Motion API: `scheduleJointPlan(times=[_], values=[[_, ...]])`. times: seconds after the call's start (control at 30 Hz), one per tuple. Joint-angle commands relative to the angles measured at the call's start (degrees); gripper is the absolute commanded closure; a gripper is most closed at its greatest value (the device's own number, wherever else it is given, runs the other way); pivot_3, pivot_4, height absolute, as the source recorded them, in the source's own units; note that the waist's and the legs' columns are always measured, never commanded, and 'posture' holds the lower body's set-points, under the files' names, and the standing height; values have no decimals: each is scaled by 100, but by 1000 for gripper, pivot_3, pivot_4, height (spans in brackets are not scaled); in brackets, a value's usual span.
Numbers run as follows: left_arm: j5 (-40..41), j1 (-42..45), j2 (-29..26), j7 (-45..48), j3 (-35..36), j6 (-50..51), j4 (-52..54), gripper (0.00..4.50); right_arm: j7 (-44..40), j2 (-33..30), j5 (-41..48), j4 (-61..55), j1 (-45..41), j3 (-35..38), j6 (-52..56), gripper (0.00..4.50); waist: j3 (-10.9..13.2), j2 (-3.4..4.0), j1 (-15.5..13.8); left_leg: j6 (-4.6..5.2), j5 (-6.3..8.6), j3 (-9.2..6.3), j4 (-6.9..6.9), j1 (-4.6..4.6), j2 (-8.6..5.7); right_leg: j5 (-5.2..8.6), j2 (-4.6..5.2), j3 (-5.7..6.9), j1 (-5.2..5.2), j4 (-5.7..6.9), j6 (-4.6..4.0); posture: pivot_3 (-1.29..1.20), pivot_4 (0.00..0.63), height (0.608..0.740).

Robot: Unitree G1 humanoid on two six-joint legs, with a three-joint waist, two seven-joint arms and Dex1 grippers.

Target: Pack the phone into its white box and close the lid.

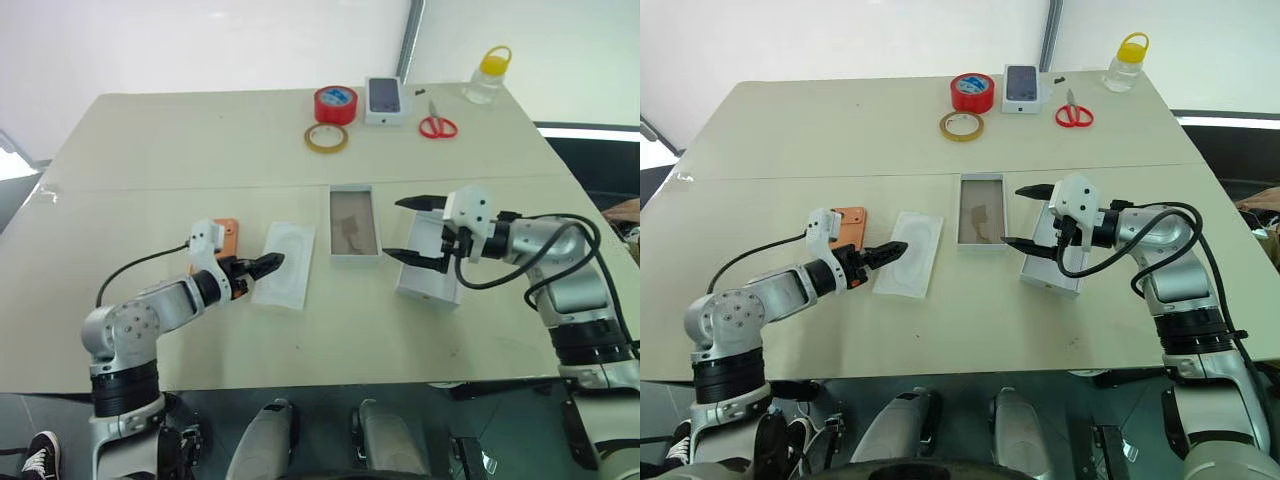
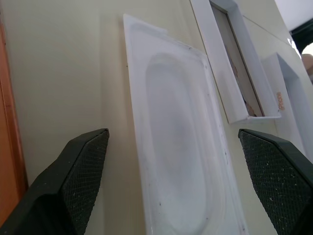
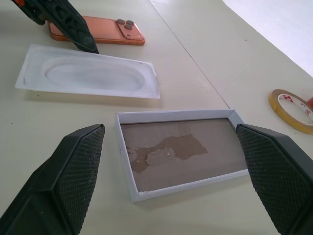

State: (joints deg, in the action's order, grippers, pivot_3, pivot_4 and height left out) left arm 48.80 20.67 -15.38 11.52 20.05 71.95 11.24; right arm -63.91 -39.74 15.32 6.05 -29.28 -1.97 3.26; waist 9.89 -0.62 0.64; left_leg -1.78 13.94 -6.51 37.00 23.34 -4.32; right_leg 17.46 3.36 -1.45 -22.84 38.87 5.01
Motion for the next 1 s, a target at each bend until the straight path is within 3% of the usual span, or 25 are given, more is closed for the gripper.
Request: scheduleJointPlan(times=[0.03,0.17,0.2,0.27,0.37,0.73,0.83,0.9,1.0], values=[[160,68,147,-50,54,79,-90,55,69,37,10,-137,-35,83,-103,5,0,0,-3,-2,-1,0,1,0,-1,0,1,0,0,0,0,0,150,740],[100,55,213,-35,-15,32,-140,55,118,47,7,-167,-29,105,-106,5,-1,-1,-2,-5,-3,0,1,0,-1,0,1,0,1,0,0,0,150,740],[121,60,263,-79,31,51,-175,282,127,50,3,-173,-31,107,-108,0,-1,-1,-2,-5,-3,0,1,0,-1,0,1,0,1,0,0,0,150,740],[65,44,289,-103,-5,27,-210,915,141,53,2,-179,-35,112,-109,0,-1,-1,-3,-4,-2,0,1,-1,-1,0,1,0,2,0,0,0,150,740],[25,29,284,-121,-39,15,-215,2387,163,59,4,-205,-41,108,-102,0,-1,-1,-2,-5,-3,0,1,0,-1,0,1,0,2,0,1,0,150,740],[15,-15,276,-148,-62,-41,-283,2387,242,124,-30,-207,-85,73,-132,0,-1,-1,3,-5,-3,0,1,-2,-1,0,0,0,2,0,1,0,150,740],[38,-67,290,-193,-35,-14,-257,3292,256,126,-48,-212,-90,67,-150,0,-1,-1,5,-5,-3,0,0,-2,-1,0,0,0,2,0,1,0,150,740],[74,-91,320,-236,26,-6,-263,4269,265,131,-48,-223,-91,61,-145,0,-1,-1,1,-5,-3,0,0,-2,-1,0,0,0,1,0,1,0,150,740],[184,-86,403,-311,196,-35,-313,4446,254,163,-42,-224,-34,8,-69,0,-2,1,11,-4,-2,0,0,-4,-1,0,0,0,4,0,0,0,150,740]])
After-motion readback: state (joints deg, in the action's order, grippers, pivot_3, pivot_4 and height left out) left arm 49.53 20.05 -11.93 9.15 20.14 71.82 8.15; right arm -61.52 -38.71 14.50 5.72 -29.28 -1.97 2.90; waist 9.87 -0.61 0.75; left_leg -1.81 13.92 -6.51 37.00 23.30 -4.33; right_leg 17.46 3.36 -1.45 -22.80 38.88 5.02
